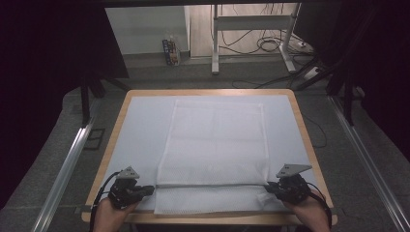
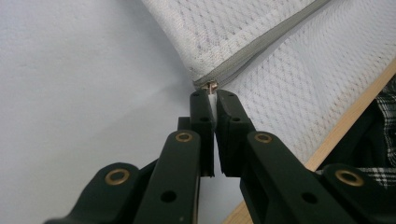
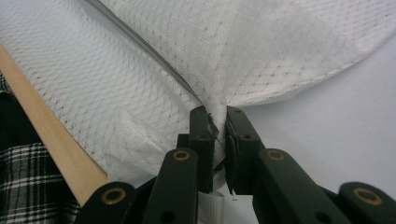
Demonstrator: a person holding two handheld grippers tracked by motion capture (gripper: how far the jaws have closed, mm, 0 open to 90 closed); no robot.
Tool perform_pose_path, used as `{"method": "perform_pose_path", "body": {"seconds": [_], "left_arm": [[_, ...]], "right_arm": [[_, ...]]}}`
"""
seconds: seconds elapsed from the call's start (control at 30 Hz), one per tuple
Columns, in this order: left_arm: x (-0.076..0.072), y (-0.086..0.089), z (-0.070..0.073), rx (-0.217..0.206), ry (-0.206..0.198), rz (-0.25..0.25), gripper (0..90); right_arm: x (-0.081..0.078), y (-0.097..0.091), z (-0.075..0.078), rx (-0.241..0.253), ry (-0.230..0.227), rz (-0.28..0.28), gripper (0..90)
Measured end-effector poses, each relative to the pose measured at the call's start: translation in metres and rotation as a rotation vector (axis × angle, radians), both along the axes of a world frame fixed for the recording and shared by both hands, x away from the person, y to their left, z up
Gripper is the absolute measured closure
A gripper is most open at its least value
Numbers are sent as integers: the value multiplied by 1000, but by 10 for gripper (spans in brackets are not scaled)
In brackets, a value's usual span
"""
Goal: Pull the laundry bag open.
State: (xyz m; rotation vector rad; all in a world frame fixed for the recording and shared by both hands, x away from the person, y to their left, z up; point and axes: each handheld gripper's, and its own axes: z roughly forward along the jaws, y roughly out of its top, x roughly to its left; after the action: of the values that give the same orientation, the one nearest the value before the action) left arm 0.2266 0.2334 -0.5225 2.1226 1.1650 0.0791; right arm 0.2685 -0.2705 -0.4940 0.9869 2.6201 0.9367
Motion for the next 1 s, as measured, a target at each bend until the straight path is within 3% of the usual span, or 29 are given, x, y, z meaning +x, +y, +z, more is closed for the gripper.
{"method": "perform_pose_path", "body": {"seconds": [0.1, 0.2, 0.4, 0.7, 0.8, 1.0], "left_arm": [[-3, 1, -2, -10, 4, 0, 862], [-4, -2, -4, 22, -21, 6, 847], [-5, -4, -4, 37, -85, 31, 586], [-5, -11, -6, 89, -135, 33, 240], [-5, -14, -6, 102, -146, 43, 118], [-5, -15, -7, 117, -140, 43, 65]], "right_arm": [[-3, -2, -2, 2, 16, 11, 795], [-4, -3, -4, -7, 15, 12, 729], [-5, -5, -4, -30, -16, 12, 505], [-10, -10, -4, 13, -48, -1, 261], [-9, -11, -5, 18, -57, -5, 223], [-10, -7, -6, -11, -70, -10, 226]]}}
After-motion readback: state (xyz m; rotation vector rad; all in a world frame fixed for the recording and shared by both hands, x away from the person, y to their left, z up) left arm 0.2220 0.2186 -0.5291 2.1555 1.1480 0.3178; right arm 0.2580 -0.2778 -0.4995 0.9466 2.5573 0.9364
